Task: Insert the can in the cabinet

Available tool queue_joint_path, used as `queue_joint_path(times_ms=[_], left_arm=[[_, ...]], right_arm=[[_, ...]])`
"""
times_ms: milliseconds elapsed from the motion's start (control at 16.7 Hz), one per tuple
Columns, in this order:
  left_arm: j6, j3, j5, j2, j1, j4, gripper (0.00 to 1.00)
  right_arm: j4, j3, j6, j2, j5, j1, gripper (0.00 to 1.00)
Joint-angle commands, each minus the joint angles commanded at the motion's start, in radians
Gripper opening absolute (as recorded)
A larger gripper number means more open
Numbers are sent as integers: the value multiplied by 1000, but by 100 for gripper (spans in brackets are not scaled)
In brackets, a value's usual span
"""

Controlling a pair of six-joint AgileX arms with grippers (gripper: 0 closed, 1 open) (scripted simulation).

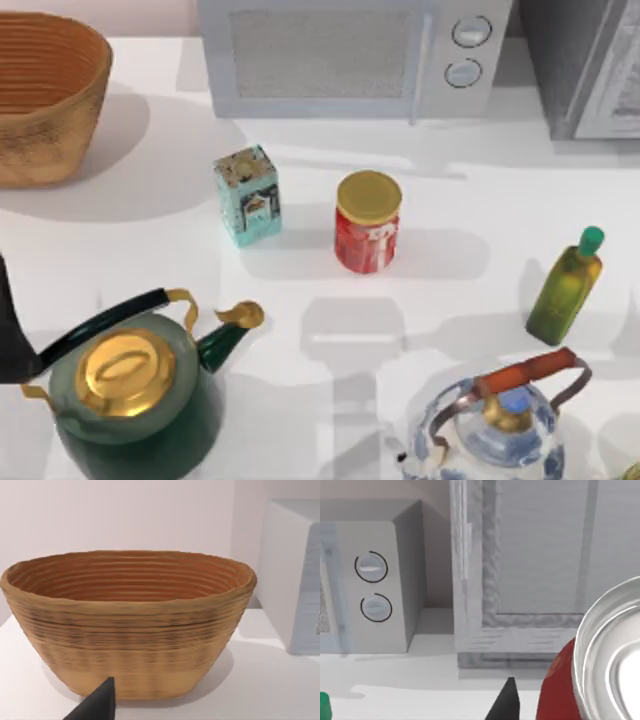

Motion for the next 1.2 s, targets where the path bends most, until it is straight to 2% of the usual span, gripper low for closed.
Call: queue_joint_path(times_ms=[300,540,720,1200], left_arm=[[0,0,0,0,0,0,100],[0,0,0,0,0,0,100],[0,0,0,0,0,0,100],[0,0,0,0,0,0,100]], right_arm=[[-15,35,-3,37,4,4,0],[-95,227,-22,224,31,34,0],[-177,481,-35,456,60,67,0],[-363,1353,-21,1075,147,150,0]])
